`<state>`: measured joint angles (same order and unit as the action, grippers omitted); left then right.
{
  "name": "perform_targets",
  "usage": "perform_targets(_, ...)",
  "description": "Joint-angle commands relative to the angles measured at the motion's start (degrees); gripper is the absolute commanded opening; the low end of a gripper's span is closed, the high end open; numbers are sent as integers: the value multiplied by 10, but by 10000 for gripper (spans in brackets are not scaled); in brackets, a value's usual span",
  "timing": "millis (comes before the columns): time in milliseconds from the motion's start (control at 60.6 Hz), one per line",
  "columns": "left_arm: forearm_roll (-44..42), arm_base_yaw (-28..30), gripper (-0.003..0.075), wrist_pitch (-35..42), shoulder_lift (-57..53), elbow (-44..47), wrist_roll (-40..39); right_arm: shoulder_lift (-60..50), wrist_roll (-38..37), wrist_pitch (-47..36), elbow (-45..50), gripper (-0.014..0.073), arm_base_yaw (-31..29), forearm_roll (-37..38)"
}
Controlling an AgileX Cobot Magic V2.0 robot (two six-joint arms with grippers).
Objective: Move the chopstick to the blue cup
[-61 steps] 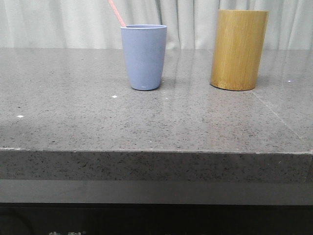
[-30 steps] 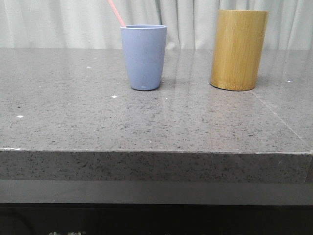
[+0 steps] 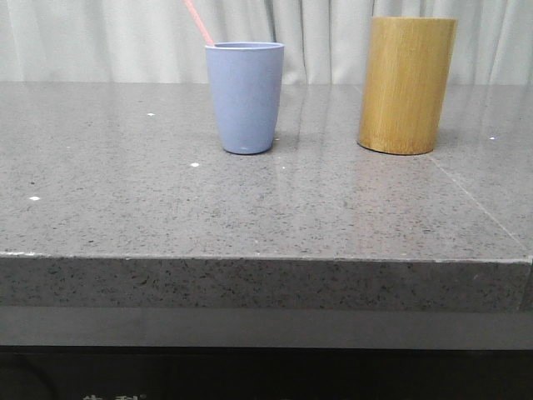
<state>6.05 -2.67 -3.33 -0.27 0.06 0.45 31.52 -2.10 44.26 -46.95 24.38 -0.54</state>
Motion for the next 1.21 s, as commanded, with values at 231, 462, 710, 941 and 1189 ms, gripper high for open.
perform_targets(231,8,1,-19,33,-14,5,0,2,0,-43,-14,-69,-3,5)
perform_targets(462,18,1,-19,33,-14,5,-4,2,0,-43,-14,-69,-3,5)
perform_targets(710,4,1,-19,73,-14,5,-4,2,0,-43,-14,-69,-3,5)
perform_targets(941,-19,1,-19,92,-14,5,-20,2,0,-43,-14,-69,-3,5)
perform_targets(1189,-22,1,-18,85,-14,5,-30,2,0,-43,-14,-69,-3,5)
